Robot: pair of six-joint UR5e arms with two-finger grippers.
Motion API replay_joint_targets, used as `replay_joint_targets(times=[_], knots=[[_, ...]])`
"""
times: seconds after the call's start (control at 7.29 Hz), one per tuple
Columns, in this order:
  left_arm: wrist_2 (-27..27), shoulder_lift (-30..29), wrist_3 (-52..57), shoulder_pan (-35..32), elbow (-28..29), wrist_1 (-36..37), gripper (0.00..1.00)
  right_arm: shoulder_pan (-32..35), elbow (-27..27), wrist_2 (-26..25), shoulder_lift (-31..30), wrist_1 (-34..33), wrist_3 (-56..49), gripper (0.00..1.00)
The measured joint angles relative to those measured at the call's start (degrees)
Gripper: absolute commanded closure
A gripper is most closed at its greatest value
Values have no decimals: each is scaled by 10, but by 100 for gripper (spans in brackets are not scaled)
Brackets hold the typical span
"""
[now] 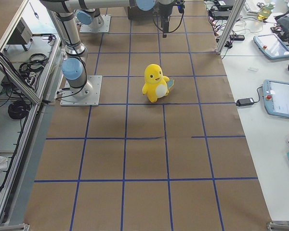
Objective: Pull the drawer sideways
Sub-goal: 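Pull the handle with the left gripper, sliding the drawer away from the cabinet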
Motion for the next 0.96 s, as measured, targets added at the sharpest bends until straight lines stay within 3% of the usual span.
replay_joint_targets(times=[0.96], knots=[[-16, -2, 0, -16, 12, -1, 75, 0, 0, 0, 0, 0, 0, 0]])
